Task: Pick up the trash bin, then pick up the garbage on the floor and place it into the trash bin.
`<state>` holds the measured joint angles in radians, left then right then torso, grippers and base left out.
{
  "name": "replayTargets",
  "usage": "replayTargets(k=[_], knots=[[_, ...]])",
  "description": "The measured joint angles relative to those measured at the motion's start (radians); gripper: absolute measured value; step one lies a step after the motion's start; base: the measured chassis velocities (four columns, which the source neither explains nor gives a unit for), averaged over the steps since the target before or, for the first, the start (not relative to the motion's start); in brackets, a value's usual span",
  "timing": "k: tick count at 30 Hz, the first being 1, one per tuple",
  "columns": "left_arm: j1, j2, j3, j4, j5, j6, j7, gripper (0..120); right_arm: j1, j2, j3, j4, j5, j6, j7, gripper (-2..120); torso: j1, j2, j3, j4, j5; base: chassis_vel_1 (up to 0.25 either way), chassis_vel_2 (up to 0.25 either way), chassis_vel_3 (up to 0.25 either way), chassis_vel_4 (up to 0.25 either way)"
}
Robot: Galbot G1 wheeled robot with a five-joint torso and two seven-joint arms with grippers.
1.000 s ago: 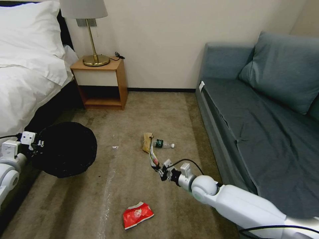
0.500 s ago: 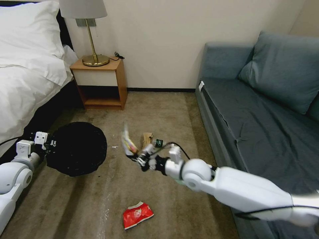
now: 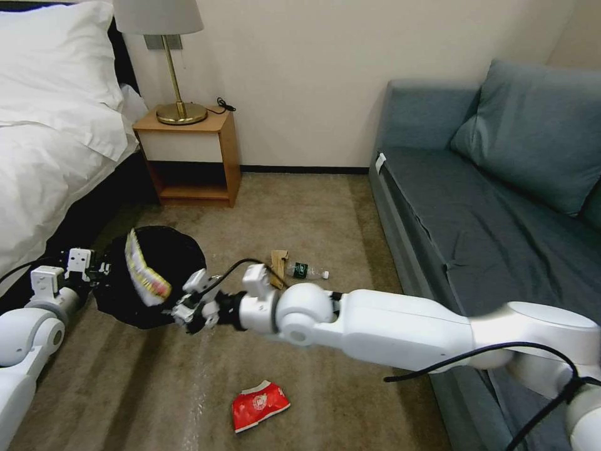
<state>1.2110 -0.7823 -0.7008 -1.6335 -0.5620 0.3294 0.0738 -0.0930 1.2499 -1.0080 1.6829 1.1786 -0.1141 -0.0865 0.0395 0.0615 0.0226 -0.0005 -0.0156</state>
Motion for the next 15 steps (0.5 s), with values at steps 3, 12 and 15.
replayTargets(k=[3, 12, 15], knots=[[0.015, -0.002, -0.010, -0.014, 0.000, 0.000, 0.001, 1, -0.009, 0.032, -0.012, -0.074, -0.007, 0.014, -0.016, 0, 0.000, 0.000, 0.000, 0.0002, 0.0001, 0.000, 0.000, 0.000, 0.000], [0.039, 0.021, -0.034, -0.041, -0.013, 0.000, -0.001, 1, -0.007, 0.038, -0.008, -0.161, -0.007, 0.026, -0.040, 0, 0.000, 0.000, 0.000, 0.0003, 0.0004, 0.000, 0.000, 0.000, 0.000], [0.047, 0.024, -0.036, -0.055, -0.015, 0.002, -0.004, 1, -0.012, 0.025, -0.005, -0.175, -0.008, 0.029, -0.044, 0, 0.000, 0.000, 0.000, -0.0001, 0.0004, 0.000, 0.000, 0.000, 0.000]])
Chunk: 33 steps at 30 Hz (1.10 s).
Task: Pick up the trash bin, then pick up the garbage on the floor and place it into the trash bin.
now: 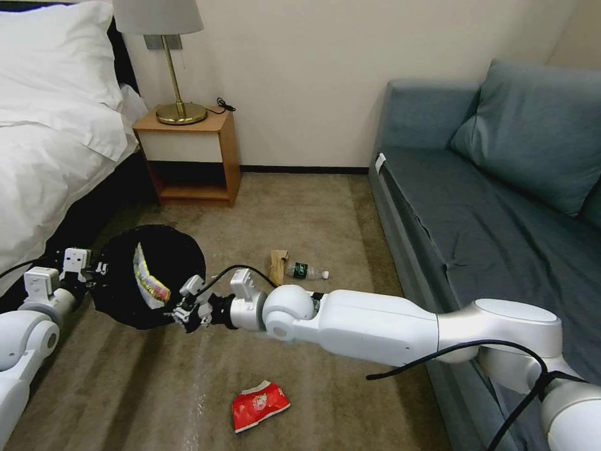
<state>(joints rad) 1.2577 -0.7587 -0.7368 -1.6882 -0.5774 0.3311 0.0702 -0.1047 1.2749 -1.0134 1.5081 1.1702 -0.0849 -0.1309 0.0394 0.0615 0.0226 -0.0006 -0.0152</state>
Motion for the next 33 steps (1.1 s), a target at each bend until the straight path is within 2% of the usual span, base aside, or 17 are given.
replayTargets(k=[5, 12, 14, 15, 17, 20, 22, 26, 28, 29, 30, 33], knots=[[0.006, -0.008, 0.001, -0.017, 0.000, 0.006, -0.008, 1, -0.004, 0.000, 0.000, -0.018, 0.000, 0.001, -0.001, 0, 0.000, 0.000, 0.000, 0.0003, 0.0000, 0.000, 0.000, 0.000, 0.000], [0.007, -0.040, 0.018, -0.065, 0.001, 0.030, -0.030, 1, -0.004, 0.025, -0.002, -0.076, -0.001, 0.005, -0.003, 0, 0.000, 0.000, 0.000, 0.0002, 0.0000, 0.000, 0.000, 0.000, 0.000], [0.016, -0.053, 0.019, -0.081, 0.002, 0.037, -0.037, 1, 0.004, 0.034, 0.003, -0.091, 0.003, 0.003, 0.016, 10, 0.000, 0.000, 0.000, 0.0000, 0.0000, 0.000, 0.000, 0.000, 0.000], [0.016, -0.053, 0.019, -0.081, 0.002, 0.037, -0.037, 1, 0.004, 0.034, 0.003, -0.091, 0.003, 0.003, 0.016, 10, 0.000, 0.000, 0.000, 0.0000, 0.0000, 0.000, 0.000, 0.000, 0.000], [0.031, -0.064, 0.014, -0.089, 0.007, 0.045, -0.048, 1, 0.018, 0.042, 0.015, -0.099, 0.015, 0.000, 0.028, 22, 0.000, 0.000, 0.000, 0.0003, 0.0000, 0.000, 0.000, 0.000, 0.000], [0.045, -0.070, 0.007, -0.093, 0.008, 0.052, -0.055, 1, 0.026, 0.043, 0.019, -0.100, 0.021, -0.003, 0.030, 26, 0.000, 0.000, 0.000, 0.0003, 0.0000, 0.000, 0.000, 0.000, 0.000], [0.072, -0.078, -0.009, -0.099, 0.008, 0.057, -0.063, 1, 0.037, 0.043, 0.024, -0.094, 0.030, -0.007, 0.037, 40, 0.000, 0.000, 0.000, 0.0005, 0.0000, 0.000, 0.000, 0.000, 0.000], [0.089, -0.082, -0.021, -0.106, -0.003, 0.063, -0.076, 1, 0.038, 0.042, 0.026, -0.084, 0.030, -0.008, 0.050, 50, 0.000, 0.000, 0.000, 0.0004, 0.0000, 0.000, 0.000, 0.000, 0.000], [0.104, -0.083, -0.029, -0.117, -0.034, 0.083, -0.103, 1, 0.029, 0.030, 0.043, -0.052, 0.030, -0.016, 0.075, 61, 0.000, 0.000, 0.000, 0.0004, 0.0000, 0.000, 0.000, 0.000, 0.000], [0.104, -0.083, -0.029, -0.117, -0.034, 0.083, -0.103, 1, 0.029, 0.030, 0.043, -0.052, 0.030, -0.016, 0.075, 61, 0.000, 0.000, 0.000, 0.0004, 0.0000, 0.000, 0.000, 0.000, 0.000], [0.110, -0.082, -0.033, -0.118, -0.041, 0.089, -0.113, 1, 0.016, 0.008, 0.061, -0.004, 0.034, -0.034, 0.106, 70, 0.000, 0.000, 0.000, 0.0003, 0.0000, 0.000, 0.000, 0.000, 0.000], [0.115, -0.078, -0.037, -0.118, -0.044, 0.091, -0.117, 1, 0.010, -0.018, 0.064, 0.037, 0.048, -0.044, 0.133, 76, 0.000, 0.000, 0.000, 0.0003, 0.0000, 0.000, 0.000, 0.000, 0.000]])
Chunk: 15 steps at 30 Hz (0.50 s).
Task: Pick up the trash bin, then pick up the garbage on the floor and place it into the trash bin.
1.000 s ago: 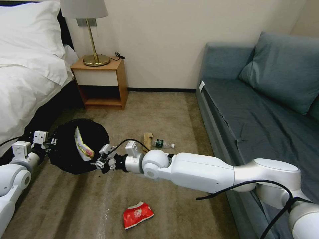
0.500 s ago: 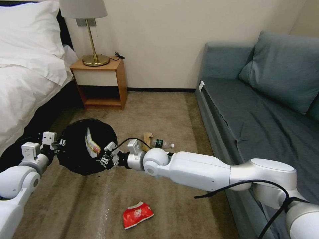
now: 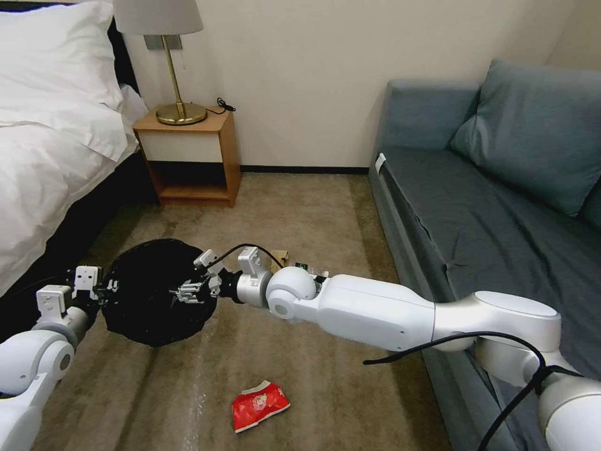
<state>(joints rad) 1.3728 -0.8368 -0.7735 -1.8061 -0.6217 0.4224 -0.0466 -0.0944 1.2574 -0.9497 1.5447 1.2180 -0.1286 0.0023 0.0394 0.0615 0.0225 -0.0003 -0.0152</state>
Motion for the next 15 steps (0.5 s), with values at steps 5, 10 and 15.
replayTargets(k=[5, 10, 15], knots=[[0.014, 0.019, -0.007, 0.020, 0.000, -0.003, 0.001, 1, -0.011, -0.114, -0.046, 0.141, 0.041, -0.042, 0.051, 97, 0.000, 0.000, 0.000, -0.0002, 0.0000, 0.000, 0.000, 0.000, 0.000], [0.014, 0.019, -0.007, 0.054, 0.014, -0.017, 0.016, 1, -0.061, -0.166, -0.064, 0.174, 0.015, -0.074, 0.066, 100, 0.000, 0.000, 0.000, -0.0002, -0.0002, 0.000, 0.000, 0.000, 0.000], [0.006, 0.018, -0.001, 0.076, 0.021, -0.023, 0.035, 1, -0.180, -0.152, -0.075, 0.093, -0.100, -0.124, 0.118, 100, 0.000, 0.000, 0.000, 0.0000, -0.0002, 0.000, 0.000, 0.000, 0.000]])
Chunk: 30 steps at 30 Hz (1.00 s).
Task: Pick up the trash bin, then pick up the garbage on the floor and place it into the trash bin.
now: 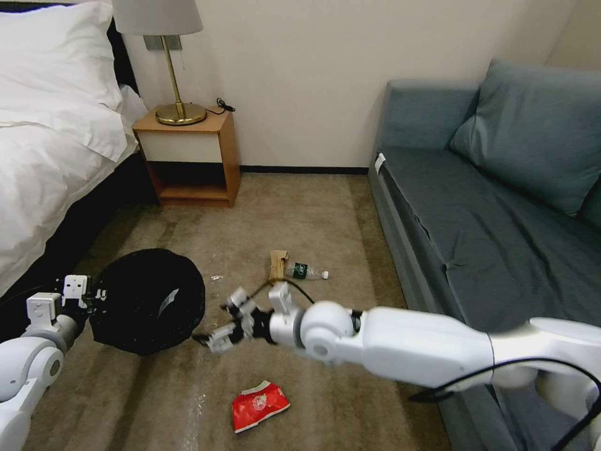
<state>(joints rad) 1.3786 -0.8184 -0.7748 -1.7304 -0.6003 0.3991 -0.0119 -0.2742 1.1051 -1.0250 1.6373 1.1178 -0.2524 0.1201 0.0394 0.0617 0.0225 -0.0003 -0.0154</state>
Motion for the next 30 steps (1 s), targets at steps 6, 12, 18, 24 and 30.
replayTargets(k=[6, 12, 18, 24, 30], knots=[[-0.006, -0.014, 0.006, 0.000, 0.010, 0.001, 0.000, 1, -0.066, 0.041, -0.015, -0.104, -0.068, -0.043, 0.031, 100, 0.000, 0.000, 0.000, 0.0001, 0.0001, 0.000, 0.000, 0.000, 0.000], [-0.005, -0.028, 0.006, -0.011, 0.020, 0.006, 0.000, 1, -0.074, 0.060, -0.057, -0.143, -0.072, -0.077, 0.052, 100, 0.000, 0.000, 0.000, 0.0000, 0.0001, 0.000, 0.000, 0.000, 0.000], [0.007, -0.031, 0.006, -0.019, 0.026, 0.018, 0.000, 1, -0.083, 0.098, -0.112, -0.174, -0.070, -0.095, 0.051, 100, 0.000, 0.000, 0.000, 0.0001, 0.0000, 0.000, 0.000, 0.000, 0.000], [0.023, -0.035, -0.005, -0.025, 0.034, 0.016, 0.008, 1, -0.112, 0.137, -0.144, -0.218, -0.081, -0.071, 0.039, 100, 0.000, 0.000, 0.000, -0.0001, 0.0003, 0.000, 0.000, 0.000, 0.000], [0.041, -0.052, -0.013, -0.024, 0.048, -0.002, 0.023, 1, -0.117, 0.147, -0.149, -0.243, -0.099, -0.042, 0.023, 100, 0.000, 0.000, 0.000, 0.0001, 0.0001, 0.000, 0.000, 0.000, 0.000]])
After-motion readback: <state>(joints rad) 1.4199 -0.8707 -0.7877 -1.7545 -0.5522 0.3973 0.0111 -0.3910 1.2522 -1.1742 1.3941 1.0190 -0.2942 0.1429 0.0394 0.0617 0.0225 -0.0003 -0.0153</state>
